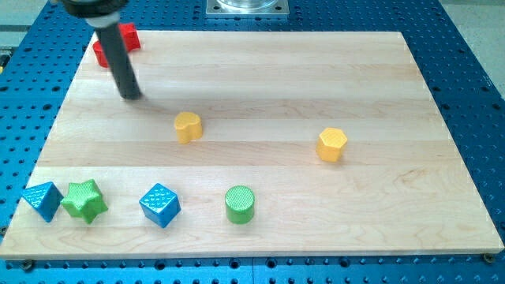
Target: Move the heart to the top left of the cube
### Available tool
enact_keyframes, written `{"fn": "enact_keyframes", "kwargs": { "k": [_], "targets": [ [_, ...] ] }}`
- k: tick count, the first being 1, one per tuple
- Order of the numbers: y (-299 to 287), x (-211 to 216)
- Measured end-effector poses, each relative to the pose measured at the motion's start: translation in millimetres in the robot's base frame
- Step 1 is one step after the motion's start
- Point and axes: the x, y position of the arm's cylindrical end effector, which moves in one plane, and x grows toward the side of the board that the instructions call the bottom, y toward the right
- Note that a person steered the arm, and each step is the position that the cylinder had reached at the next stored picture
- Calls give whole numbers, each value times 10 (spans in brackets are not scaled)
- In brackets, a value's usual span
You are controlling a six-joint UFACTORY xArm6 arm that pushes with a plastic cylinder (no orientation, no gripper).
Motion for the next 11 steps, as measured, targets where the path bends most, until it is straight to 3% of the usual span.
{"fn": "enact_keyframes", "kwargs": {
  "k": [2, 4, 5, 9, 11],
  "targets": [
    [1242, 903],
    [1030, 1128],
    [1237, 1356],
    [269, 581],
    [94, 912]
  ]
}}
